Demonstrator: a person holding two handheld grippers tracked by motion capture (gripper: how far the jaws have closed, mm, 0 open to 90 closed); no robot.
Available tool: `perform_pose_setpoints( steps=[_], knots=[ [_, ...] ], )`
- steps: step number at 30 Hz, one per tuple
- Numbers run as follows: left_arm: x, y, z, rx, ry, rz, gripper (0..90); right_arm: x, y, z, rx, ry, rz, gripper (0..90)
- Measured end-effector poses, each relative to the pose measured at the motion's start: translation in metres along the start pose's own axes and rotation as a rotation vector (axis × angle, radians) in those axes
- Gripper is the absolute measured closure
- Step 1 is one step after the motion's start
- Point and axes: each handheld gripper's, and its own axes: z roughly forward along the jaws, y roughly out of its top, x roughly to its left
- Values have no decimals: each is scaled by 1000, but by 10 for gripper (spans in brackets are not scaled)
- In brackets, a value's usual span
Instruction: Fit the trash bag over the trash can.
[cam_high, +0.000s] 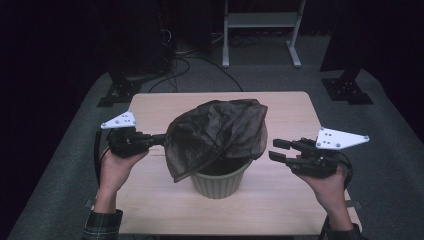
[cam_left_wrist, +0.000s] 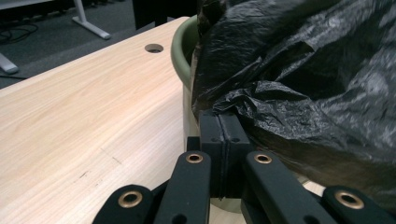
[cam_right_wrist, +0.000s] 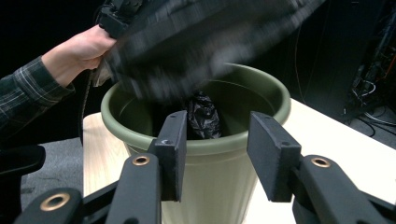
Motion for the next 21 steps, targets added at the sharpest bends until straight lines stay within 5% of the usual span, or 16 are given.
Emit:
perform_pose_setpoints(
  steps=[10,21],
  knots=[
    [-2,1,2,3,-9,3,900,-7,-13,2,8,-6,55,467],
    [-2,1,3,8,-13,1,900,1,-34,13,33,65,92,395]
  ],
)
